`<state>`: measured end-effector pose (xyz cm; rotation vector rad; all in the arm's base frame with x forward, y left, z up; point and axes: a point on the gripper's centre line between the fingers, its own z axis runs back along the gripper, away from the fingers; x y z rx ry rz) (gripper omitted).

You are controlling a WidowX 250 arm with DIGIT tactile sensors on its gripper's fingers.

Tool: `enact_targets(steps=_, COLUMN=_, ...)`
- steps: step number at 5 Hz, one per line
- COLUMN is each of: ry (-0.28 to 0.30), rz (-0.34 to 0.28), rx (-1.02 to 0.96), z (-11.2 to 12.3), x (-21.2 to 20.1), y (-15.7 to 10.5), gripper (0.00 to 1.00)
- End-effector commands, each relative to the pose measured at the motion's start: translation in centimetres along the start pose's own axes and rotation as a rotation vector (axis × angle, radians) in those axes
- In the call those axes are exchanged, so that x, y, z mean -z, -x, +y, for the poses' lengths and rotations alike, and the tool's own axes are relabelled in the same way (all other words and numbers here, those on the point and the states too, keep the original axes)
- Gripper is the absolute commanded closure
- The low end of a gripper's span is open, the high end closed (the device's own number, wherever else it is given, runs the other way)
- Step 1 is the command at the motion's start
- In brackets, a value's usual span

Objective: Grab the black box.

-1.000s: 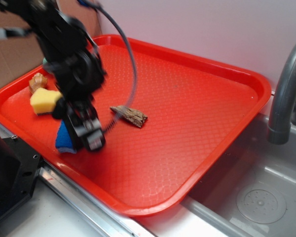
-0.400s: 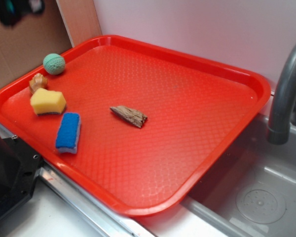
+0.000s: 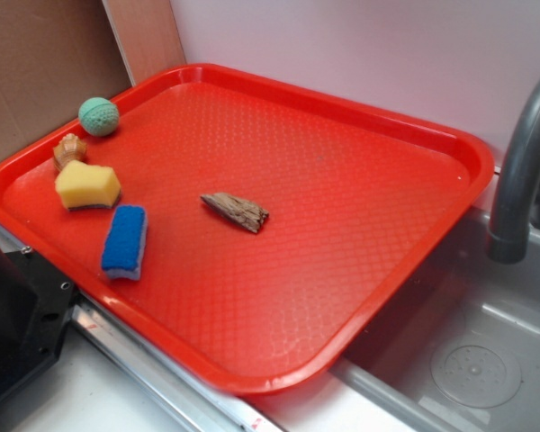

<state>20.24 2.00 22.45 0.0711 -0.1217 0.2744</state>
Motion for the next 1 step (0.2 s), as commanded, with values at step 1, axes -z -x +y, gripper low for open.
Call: enact_targets(steps=1, ry=0.031, rz=-0.084, rx=-0.013, z=-0.77, x=0.29, y=1.27, gripper=1.0)
